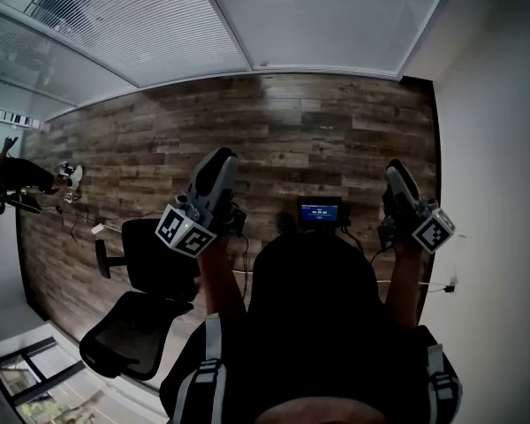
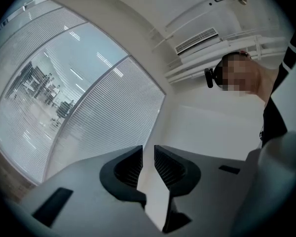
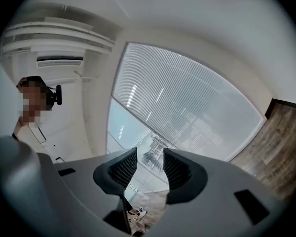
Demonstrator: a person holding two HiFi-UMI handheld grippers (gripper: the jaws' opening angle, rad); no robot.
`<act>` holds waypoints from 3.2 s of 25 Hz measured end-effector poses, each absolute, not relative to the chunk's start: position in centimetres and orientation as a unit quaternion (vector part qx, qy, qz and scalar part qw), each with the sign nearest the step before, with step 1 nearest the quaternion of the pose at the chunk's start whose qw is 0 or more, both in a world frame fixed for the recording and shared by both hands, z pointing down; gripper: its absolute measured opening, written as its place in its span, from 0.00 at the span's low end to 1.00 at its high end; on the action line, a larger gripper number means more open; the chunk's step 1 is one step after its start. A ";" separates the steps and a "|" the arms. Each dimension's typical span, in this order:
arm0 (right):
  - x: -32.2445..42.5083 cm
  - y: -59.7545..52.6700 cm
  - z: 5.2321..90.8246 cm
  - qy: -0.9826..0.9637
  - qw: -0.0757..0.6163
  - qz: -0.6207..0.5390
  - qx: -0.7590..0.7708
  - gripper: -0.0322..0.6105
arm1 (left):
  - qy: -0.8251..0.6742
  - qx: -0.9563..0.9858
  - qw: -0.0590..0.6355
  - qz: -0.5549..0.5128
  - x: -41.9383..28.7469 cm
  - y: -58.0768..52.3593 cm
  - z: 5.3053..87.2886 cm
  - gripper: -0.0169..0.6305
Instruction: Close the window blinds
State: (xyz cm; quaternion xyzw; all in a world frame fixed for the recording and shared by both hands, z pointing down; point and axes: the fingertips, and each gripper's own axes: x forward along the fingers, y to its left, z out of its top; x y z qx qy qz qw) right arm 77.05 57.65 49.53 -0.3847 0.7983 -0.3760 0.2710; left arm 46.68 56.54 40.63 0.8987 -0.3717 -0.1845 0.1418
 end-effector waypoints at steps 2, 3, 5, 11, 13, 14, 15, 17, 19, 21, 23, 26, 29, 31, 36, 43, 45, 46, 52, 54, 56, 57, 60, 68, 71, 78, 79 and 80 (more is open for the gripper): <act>76.3 57.4 47.9 0.812 0.271 -0.358 -0.374 0.32 | -0.375 0.898 0.139 -0.182 46.6 56.5 40.6 0.15; 76.2 57.4 47.3 0.817 0.271 -0.351 -0.370 0.32 | -0.377 0.898 0.137 -0.180 46.6 56.5 40.6 0.15; 77.6 57.7 49.2 0.800 0.276 -0.372 -0.381 0.32 | -0.384 0.897 0.131 -0.177 46.5 56.5 40.5 0.15; 79.7 60.0 50.8 0.761 0.186 -0.385 -0.488 0.32 | -0.422 0.883 0.110 -0.175 44.6 56.2 40.4 0.15; 85.1 63.5 55.4 0.589 0.090 -0.494 -0.633 0.32 | -0.440 0.874 0.107 -0.179 44.6 56.6 39.4 0.15; 86.5 64.3 56.8 0.536 0.068 -0.523 -0.659 0.32 | -0.448 0.869 0.105 -0.181 44.3 56.8 39.1 0.15; 86.9 64.3 57.4 0.526 0.063 -0.530 -0.663 0.32 | -0.455 0.865 0.103 -0.183 43.7 56.9 38.9 0.15; 86.7 62.8 57.5 0.570 0.065 -0.504 -0.645 0.32 | -0.465 0.860 0.101 -0.186 42.6 57.0 38.8 0.15; 86.2 62.0 57.1 0.576 0.059 -0.495 -0.648 0.32 | -0.472 0.855 0.100 -0.190 41.6 56.9 38.9 0.15; 84.9 61.5 56.4 0.554 0.058 -0.513 -0.653 0.32 | -0.475 0.852 0.100 -0.197 40.7 56.4 39.0 0.15; 83.6 60.2 56.4 0.551 0.054 -0.518 -0.653 0.32 | -0.477 0.849 0.101 -0.203 39.4 55.7 39.4 0.15; 78.6 57.1 54.7 0.621 0.079 -0.495 -0.603 0.32 | -0.481 0.844 0.108 -0.211 36.5 54.4 40.4 0.15; 67.7 50.1 46.2 0.857 0.184 -0.326 -0.353 0.32 | -0.489 0.836 0.116 -0.220 32.6 52.6 41.5 0.15; 62.8 47.2 44.1 0.891 0.205 -0.288 -0.284 0.32 | -0.497 0.829 0.118 -0.228 29.2 51.3 41.7 0.15; 56.5 41.9 47.8 0.863 0.173 -0.336 -0.335 0.32 | -0.506 0.818 0.130 -0.241 20.7 48.1 41.6 0.15; 47.5 38.8 49.4 0.848 0.159 -0.373 -0.341 0.32 | -0.505 0.811 0.145 -0.258 12.2 45.6 42.8 0.15; 46.1 38.6 49.6 0.847 0.152 -0.377 -0.342 0.32 | -0.503 0.808 0.152 -0.267 10.8 45.2 43.2 0.15; 45.7 38.5 49.7 0.847 0.147 -0.379 -0.343 0.32 | -0.503 0.807 0.153 -0.269 10.3 45.2 43.3 0.15; 41.1 33.9 48.7 0.862 0.137 -0.369 -0.319 0.32 | -0.521 0.790 0.133 -0.294 5.6 43.8 42.7 0.15; 39.3 33.1 49.1 0.861 0.126 -0.380 -0.313 0.32 | -0.533 0.781 0.142 -0.293 4.4 43.8 43.4 0.15; 37.8 32.1 50.0 0.860 0.116 -0.392 -0.305 0.32 | -0.545 0.773 0.148 -0.290 3.4 43.6 44.0 0.15; 37.0 31.4 50.5 0.859 0.112 -0.398 -0.301 0.32 | -0.550 0.769 0.148 -0.289 2.9 43.3 44.1 0.15; 34.1 28.6 51.4 0.860 0.106 -0.411 -0.282 0.32 | -0.566 0.761 0.139 -0.285 0.7 41.9 43.8 0.15; 24.7 17.9 52.2 0.866 0.109 -0.434 -0.223 0.32 | -0.614 0.737 0.108 -0.262 -5.5 36.2 42.0 0.15; 22.1 13.9 51.2 0.877 0.109 -0.420 -0.204 0.32 | -0.622 0.734 0.094 -0.256 -7.0 33.1 40.9 0.15; 19.6 8.4 53.1 0.866 0.098 -0.439 -0.217 0.32 | -0.636 0.728 0.116 -0.226 -10.6 28.2 42.5 0.15; 19.2 7.8 53.2 0.864 0.099 -0.440 -0.222 0.32 | -0.636 0.728 0.118 -0.226 -11.5 27.3 42.6 0.15; 18.8 7.1 53.3 0.862 0.102 -0.441 -0.226 0.32 | -0.633 0.730 0.119 -0.227 -12.3 26.3 42.8 0.15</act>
